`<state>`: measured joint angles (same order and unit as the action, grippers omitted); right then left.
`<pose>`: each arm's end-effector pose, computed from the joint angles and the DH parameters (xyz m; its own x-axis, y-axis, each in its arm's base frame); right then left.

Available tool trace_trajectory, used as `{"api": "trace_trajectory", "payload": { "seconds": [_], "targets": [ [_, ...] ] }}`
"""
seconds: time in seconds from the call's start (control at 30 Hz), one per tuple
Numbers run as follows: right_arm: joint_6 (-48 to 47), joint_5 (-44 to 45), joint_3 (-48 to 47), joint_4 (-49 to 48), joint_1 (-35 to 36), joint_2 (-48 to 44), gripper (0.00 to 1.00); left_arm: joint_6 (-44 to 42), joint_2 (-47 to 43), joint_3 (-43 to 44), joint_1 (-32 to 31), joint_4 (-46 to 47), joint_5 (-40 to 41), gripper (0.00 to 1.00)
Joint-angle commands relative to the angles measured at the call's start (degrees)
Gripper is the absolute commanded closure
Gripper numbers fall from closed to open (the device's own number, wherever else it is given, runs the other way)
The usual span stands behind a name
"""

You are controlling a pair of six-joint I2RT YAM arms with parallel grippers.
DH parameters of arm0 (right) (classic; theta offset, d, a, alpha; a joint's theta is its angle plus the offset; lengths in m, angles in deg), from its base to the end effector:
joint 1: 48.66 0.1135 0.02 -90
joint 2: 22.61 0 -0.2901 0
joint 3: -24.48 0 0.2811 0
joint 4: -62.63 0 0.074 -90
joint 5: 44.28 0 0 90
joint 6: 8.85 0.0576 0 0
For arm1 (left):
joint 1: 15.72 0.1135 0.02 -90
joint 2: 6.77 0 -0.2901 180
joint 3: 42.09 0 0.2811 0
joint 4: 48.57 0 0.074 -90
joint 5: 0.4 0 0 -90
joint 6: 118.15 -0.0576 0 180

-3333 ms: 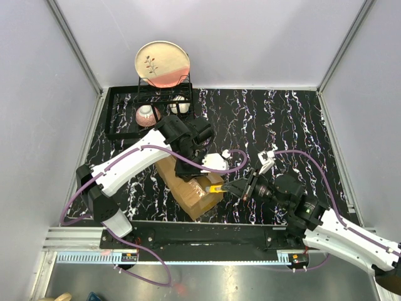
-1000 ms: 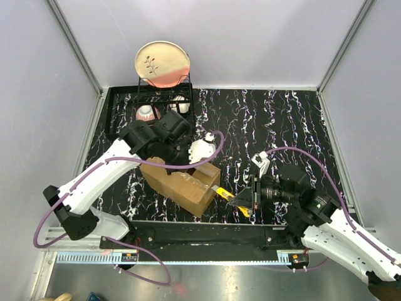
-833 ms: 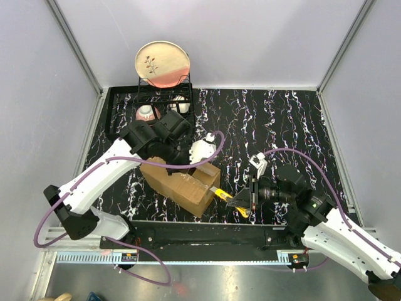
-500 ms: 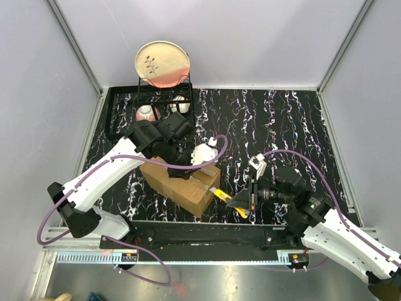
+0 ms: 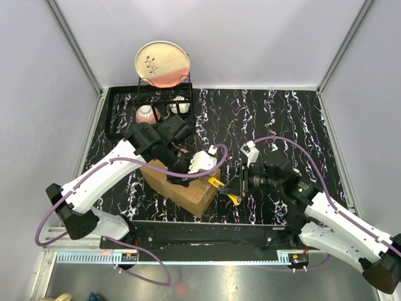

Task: Unpack the express box
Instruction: Cut the express box at the center of the board.

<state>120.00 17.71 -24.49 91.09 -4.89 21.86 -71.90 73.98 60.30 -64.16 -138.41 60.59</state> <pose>0.1310 0.1629 0.2881 -0.8059 -0.0051 -0.5920 -0.5330 0.4415 0.7218 0.1654 -0.2287 0.3880 0.0902 0.8099 -0.5796 0.9850 -0.1587 -0.0685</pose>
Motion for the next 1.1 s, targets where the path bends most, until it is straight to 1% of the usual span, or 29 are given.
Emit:
{"api": "trace_trajectory", "payload": {
  "seconds": [0.0,0.13,0.2,0.3,0.47,0.5,0.53,0.57,0.6,0.63,0.8,0.87,0.93,1.07],
  "targets": [
    [-2.9,0.4,-4.3,-2.9,-2.2,2.7,1.00,-1.4,-5.7,-5.4,-0.5,-3.9,3.5,0.59],
    [-3.0,1.3,-6.2,-3.6,-3.7,4.0,1.00,-2.0,-7.9,-9.9,-0.6,-1.7,5.7,0.58],
    [-1.9,1.9,-6.2,-5.8,-4.1,3.3,1.00,-2.0,-8.7,-12.5,-0.7,0.2,7.3,0.57],
    [0.8,1.7,-5.5,-10.2,-4.6,2.5,1.00,-2.7,-9.6,-13.9,-0.7,2.4,9.6,0.57],
    [5.2,3.7,-2.2,-14.9,-4.5,1.9,1.00,-3.6,-10.7,-15.4,-1.0,4.6,10.5,0.55],
    [5.8,3.9,-1.0,-15.0,-4.5,1.7,1.00,-4.1,-10.8,-15.4,-1.1,4.7,10.6,0.42],
    [6.1,4.2,-0.4,-15.1,-4.6,1.6,1.00,-4.7,-10.9,-15.1,-1.1,4.8,10.6,0.33],
    [6.3,4.4,0.3,-15.4,-4.5,1.5,1.00,-5.3,-11.1,-14.7,-1.1,4.7,10.4,0.21],
    [6.8,4.5,1.3,-15.5,-4.6,1.4,1.00,-6.3,-11.1,-13.3,-1.1,4.8,10.0,0.07],
    [7.0,4.7,1.7,-15.6,-4.6,1.3,1.00,-6.8,-11.1,-12.5,-1.1,4.7,9.9,0.02],
    [7.9,5.0,3.0,-15.6,-4.5,1.1,1.00,-11.3,-7.4,-8.0,-1.1,1.5,9.1,0.01],
    [8.0,4.8,3.1,-15.5,-4.6,0.3,1.00,-11.4,-5.3,-6.1,-1.1,-0.3,8.8,0.01],
    [8.2,4.8,3.6,-17.7,-4.5,-0.7,1.00,-11.5,-3.8,-5.4,-1.1,-0.9,8.8,0.01],
    [8.1,3.8,2.5,-18.2,-4.6,-2.9,1.00,-10.2,-2.3,-5.9,-1.1,0.8,9.8,0.01]
  ]
}}
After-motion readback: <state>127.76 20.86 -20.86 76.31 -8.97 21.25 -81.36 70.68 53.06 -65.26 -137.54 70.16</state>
